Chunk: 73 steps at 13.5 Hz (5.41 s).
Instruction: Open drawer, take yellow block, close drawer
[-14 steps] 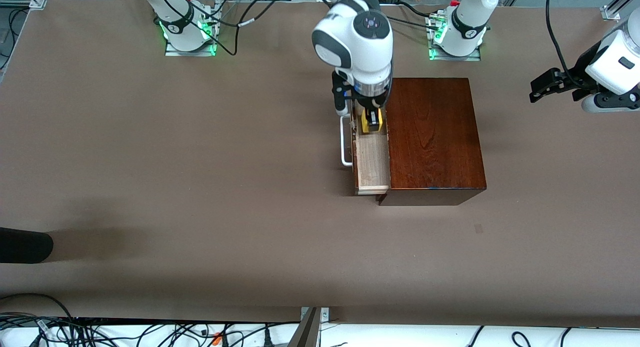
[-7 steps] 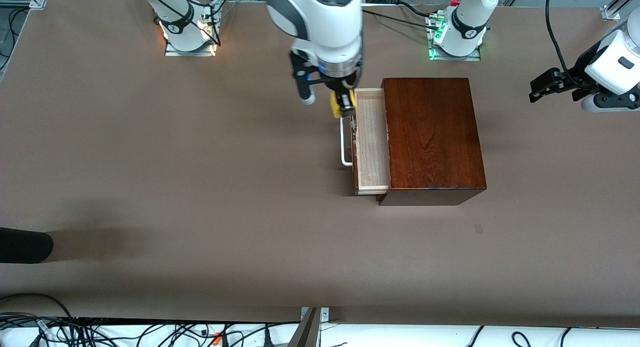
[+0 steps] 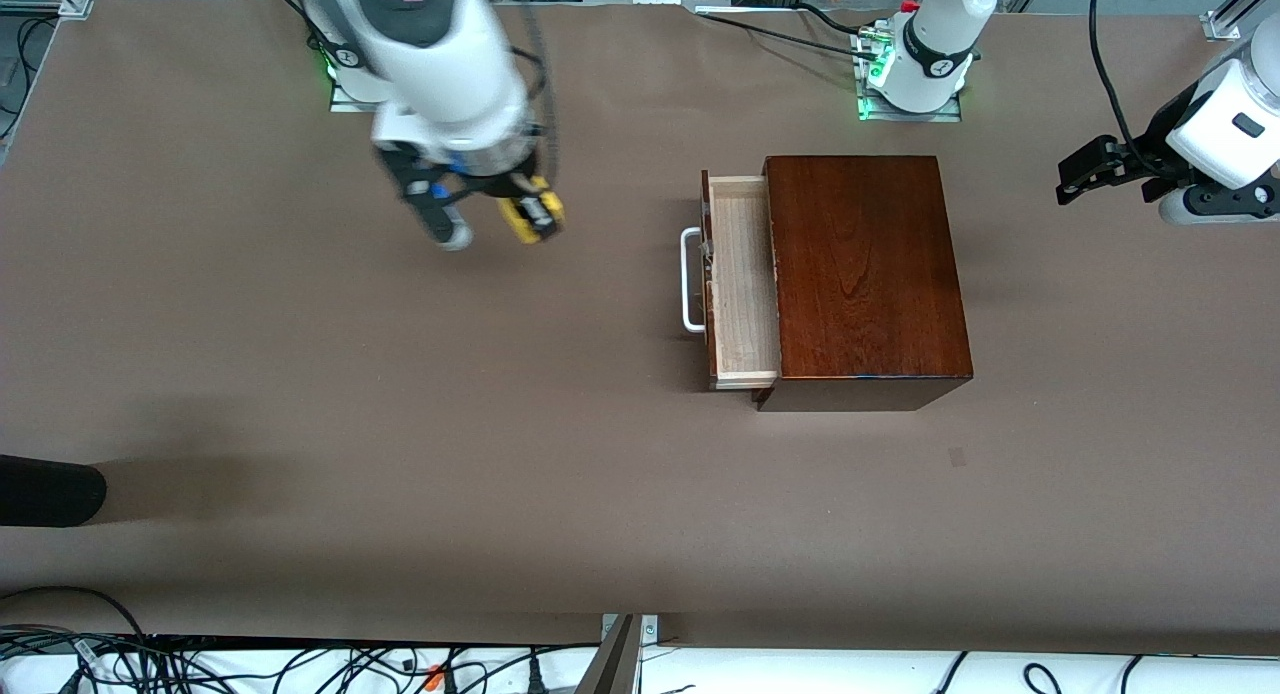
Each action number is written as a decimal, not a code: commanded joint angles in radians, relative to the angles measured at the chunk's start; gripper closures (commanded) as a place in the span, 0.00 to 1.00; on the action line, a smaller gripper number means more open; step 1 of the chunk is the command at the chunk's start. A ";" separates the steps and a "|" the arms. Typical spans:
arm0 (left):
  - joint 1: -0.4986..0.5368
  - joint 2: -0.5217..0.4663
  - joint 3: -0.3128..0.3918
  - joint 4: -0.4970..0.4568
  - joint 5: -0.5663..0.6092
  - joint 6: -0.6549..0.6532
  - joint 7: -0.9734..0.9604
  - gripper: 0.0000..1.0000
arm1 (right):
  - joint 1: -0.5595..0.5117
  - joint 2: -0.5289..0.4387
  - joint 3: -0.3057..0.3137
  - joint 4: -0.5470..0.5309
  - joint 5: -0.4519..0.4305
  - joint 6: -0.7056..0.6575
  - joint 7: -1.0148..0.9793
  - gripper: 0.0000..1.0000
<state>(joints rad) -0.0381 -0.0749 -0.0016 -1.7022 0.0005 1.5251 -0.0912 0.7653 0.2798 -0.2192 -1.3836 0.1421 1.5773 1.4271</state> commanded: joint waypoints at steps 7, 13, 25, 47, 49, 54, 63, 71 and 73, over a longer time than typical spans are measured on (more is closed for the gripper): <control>-0.003 -0.002 -0.012 0.015 -0.022 -0.020 0.004 0.00 | 0.011 -0.358 -0.256 -0.613 0.002 0.205 -0.678 0.88; -0.005 0.006 -0.116 0.036 -0.028 -0.124 0.024 0.00 | 0.011 -0.334 -0.285 -0.965 0.001 0.622 -1.077 0.88; -0.020 0.355 -0.464 0.110 -0.174 0.182 0.631 0.00 | 0.017 -0.037 -0.215 -1.059 0.020 1.038 -1.295 0.87; -0.224 0.693 -0.561 0.029 0.223 0.658 0.981 0.00 | 0.014 -0.207 -0.282 -1.019 0.226 0.759 -1.410 0.00; -0.223 0.693 -0.560 0.027 0.227 0.646 0.979 0.00 | 0.014 -0.234 -0.321 -0.976 0.211 0.643 -1.407 0.00; -0.203 0.678 -0.555 0.044 0.225 0.529 0.979 0.00 | 0.008 -0.231 -0.463 -0.636 0.015 0.204 -1.387 0.00; -0.137 0.661 -0.549 0.068 0.225 0.411 0.981 0.00 | 0.008 -0.237 -0.531 -0.309 -0.176 -0.112 -1.386 0.00; -0.114 0.647 -0.551 0.068 0.227 0.376 0.979 0.00 | -0.284 -0.238 -0.259 -0.241 -0.190 -0.132 -1.389 0.00; -0.112 0.647 -0.552 0.068 0.225 0.376 0.979 0.00 | -0.465 -0.252 -0.079 -0.241 -0.190 -0.126 -1.387 0.00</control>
<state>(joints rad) -0.1551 0.5955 -0.5546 -1.6359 0.1942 1.9288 0.8777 0.4590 0.0392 -0.4553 -1.6431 -0.0334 1.4673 0.0365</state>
